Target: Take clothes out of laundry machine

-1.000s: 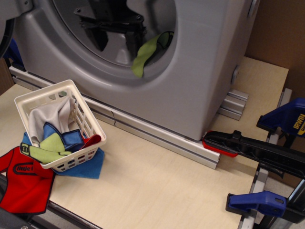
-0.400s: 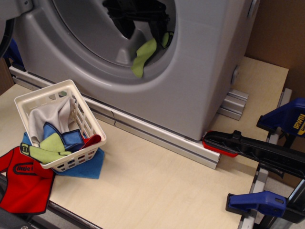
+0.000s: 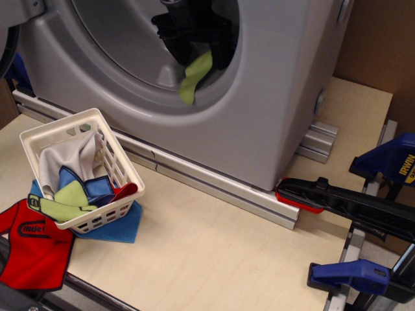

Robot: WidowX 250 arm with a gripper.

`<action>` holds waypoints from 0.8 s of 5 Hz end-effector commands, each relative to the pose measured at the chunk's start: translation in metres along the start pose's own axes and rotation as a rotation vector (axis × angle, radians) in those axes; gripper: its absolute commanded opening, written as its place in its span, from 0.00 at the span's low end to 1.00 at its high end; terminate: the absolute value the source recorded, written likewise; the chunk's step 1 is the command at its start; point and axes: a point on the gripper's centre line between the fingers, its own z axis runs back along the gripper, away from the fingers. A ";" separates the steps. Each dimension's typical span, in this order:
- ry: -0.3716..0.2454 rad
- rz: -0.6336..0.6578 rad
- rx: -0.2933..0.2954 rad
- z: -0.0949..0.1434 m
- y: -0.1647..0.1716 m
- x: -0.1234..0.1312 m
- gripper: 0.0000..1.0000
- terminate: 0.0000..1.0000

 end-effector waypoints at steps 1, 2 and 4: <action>-0.013 -0.001 -0.036 0.003 -0.013 0.009 0.00 0.00; -0.033 0.016 -0.014 0.015 -0.013 0.007 0.00 0.00; -0.031 0.080 0.050 0.046 0.006 -0.008 0.00 0.00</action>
